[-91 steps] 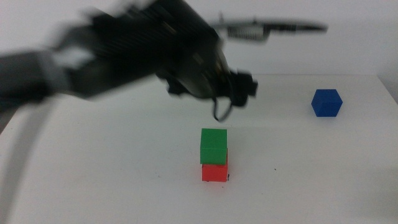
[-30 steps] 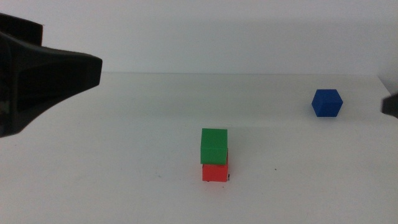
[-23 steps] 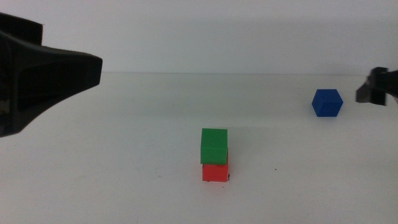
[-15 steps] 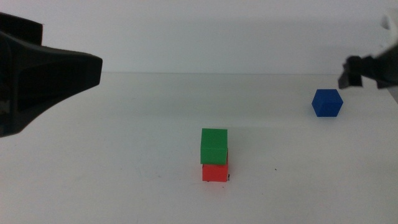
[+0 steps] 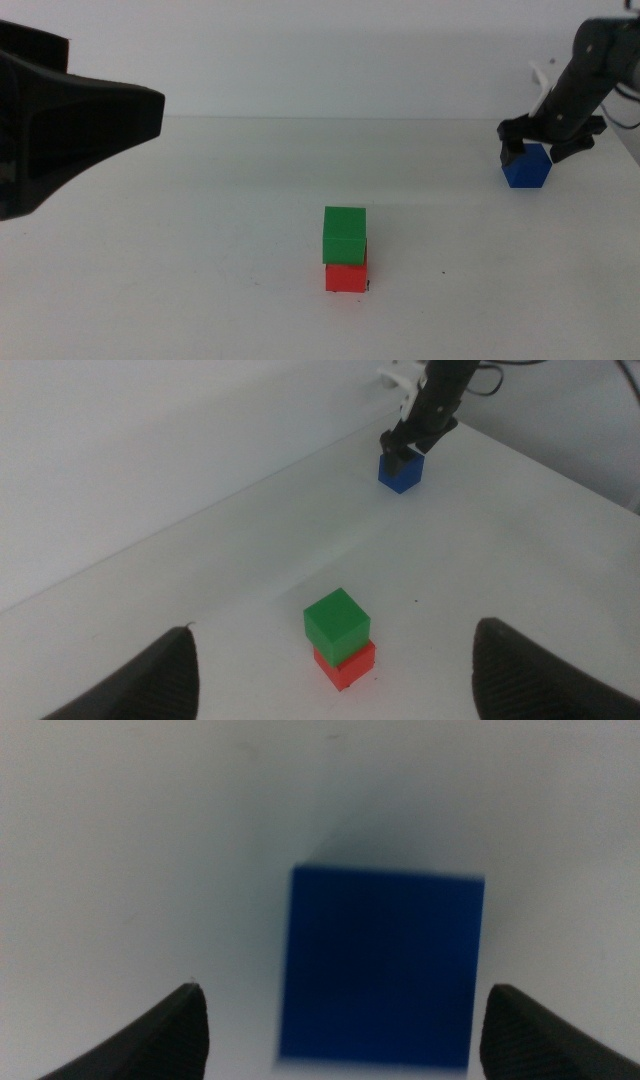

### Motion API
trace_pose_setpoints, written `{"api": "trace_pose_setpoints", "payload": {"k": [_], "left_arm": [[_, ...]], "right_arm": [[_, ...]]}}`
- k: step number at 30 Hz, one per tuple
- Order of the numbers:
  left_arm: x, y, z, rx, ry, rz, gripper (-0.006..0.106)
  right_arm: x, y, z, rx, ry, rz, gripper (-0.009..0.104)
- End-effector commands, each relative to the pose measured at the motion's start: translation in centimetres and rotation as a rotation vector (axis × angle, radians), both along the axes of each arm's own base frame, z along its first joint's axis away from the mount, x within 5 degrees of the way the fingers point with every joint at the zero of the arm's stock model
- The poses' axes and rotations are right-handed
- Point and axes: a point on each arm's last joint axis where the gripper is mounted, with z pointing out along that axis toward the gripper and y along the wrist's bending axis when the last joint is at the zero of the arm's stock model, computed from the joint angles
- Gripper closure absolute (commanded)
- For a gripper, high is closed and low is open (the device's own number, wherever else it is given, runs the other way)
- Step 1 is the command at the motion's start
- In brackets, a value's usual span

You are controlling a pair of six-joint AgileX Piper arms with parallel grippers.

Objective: Stack red cubes first, then green, then blue cubes in a specific spot.

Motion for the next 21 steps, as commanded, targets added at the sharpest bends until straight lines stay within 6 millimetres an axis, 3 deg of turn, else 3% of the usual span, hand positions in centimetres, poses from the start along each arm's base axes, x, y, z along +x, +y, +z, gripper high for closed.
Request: {"api": "trace_pose_setpoints", "payload": {"k": [1, 3, 4, 6, 7, 9, 12, 17, 21], "left_arm": [[0.0, 0.0, 0.1, -0.006, -0.015, 0.003, 0.007], [0.0, 0.0, 0.1, -0.006, -0.015, 0.003, 0.007], [0.0, 0.0, 0.1, -0.006, -0.015, 0.003, 0.007], [0.0, 0.0, 0.1, -0.006, -0.015, 0.003, 0.007], [0.0, 0.0, 0.1, -0.006, -0.015, 0.003, 0.007], [0.0, 0.0, 0.1, -0.006, -0.015, 0.003, 0.007], [0.0, 0.0, 0.1, -0.006, -0.015, 0.003, 0.007], [0.0, 0.0, 0.1, -0.006, -0.015, 0.003, 0.007], [0.0, 0.0, 0.1, -0.006, -0.015, 0.003, 0.007]], "right_arm": [[0.8, -0.6, -1.1, -0.041, -0.030, 0.002, 0.004], [1.3, -0.8, -1.9, -0.066, -0.049, 0.008, 0.016], [1.4, -0.8, -2.0, -0.077, -0.064, 0.007, 0.032], [1.4, -0.8, -1.6, -0.078, -0.075, 0.003, 0.081], [1.2, -0.5, -0.8, -0.065, -0.076, -0.014, 0.097], [0.4, 0.1, 1.2, -0.048, -0.077, -0.039, 0.093], [-2.2, 3.1, 5.3, -0.013, -0.109, -0.040, 0.094], [-10.7, 11.7, 11.0, -0.035, -0.204, -0.025, 0.097], [-16.5, 18.5, 13.1, -0.069, -0.260, -0.017, 0.097]]}}
